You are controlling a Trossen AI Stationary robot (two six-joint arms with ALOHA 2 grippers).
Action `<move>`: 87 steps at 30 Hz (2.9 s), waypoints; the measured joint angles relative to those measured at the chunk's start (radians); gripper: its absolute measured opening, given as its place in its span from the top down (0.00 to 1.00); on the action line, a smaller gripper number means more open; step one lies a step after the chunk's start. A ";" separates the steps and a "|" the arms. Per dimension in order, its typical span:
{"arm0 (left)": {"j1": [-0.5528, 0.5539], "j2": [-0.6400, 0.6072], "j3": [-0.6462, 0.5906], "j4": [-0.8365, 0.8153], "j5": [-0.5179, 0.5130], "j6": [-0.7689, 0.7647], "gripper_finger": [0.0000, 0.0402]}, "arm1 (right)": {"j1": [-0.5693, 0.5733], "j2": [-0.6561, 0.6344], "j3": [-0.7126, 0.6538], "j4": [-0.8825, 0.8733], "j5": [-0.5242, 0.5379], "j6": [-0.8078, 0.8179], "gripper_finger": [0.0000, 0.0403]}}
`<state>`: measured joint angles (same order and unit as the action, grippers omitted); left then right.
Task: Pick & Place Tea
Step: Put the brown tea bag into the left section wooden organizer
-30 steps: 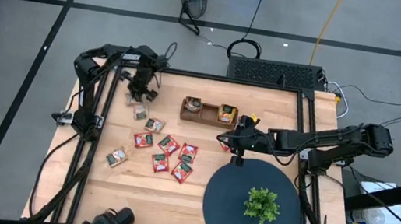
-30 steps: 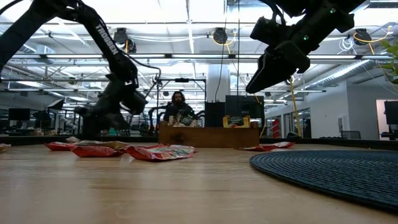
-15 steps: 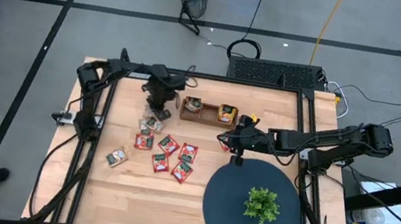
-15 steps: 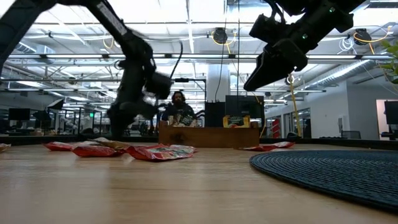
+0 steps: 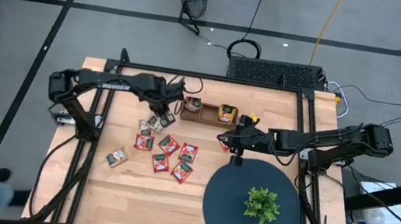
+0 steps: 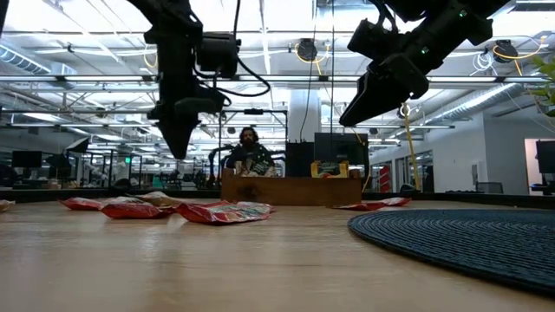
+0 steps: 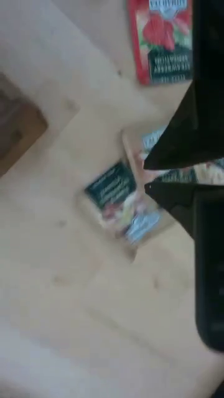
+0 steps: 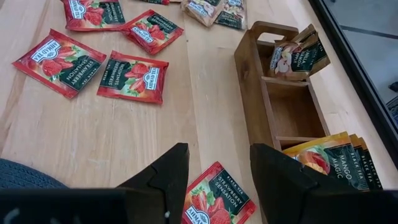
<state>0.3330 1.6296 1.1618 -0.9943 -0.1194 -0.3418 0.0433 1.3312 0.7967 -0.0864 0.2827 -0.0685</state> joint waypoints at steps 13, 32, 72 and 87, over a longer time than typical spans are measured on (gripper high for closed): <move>-0.123 0.034 -0.200 0.254 -0.048 -0.236 0.38 | 0.000 0.000 0.000 0.001 0.000 -0.025 0.61; -0.108 0.099 -0.255 0.300 -0.044 -0.319 0.29 | 0.000 0.000 0.000 0.008 0.001 -0.010 0.61; -0.462 0.078 -0.042 0.081 -0.481 0.365 0.95 | -0.015 0.000 -0.005 0.186 0.001 -0.045 0.61; -0.698 0.077 -0.061 0.377 -0.763 1.117 0.97 | -0.173 0.202 -0.172 0.967 -0.459 0.113 0.59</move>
<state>-0.3651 1.7065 1.1007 -0.6168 -0.8822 0.7757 -0.1293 1.5330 0.6245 0.8802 -0.1766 0.0449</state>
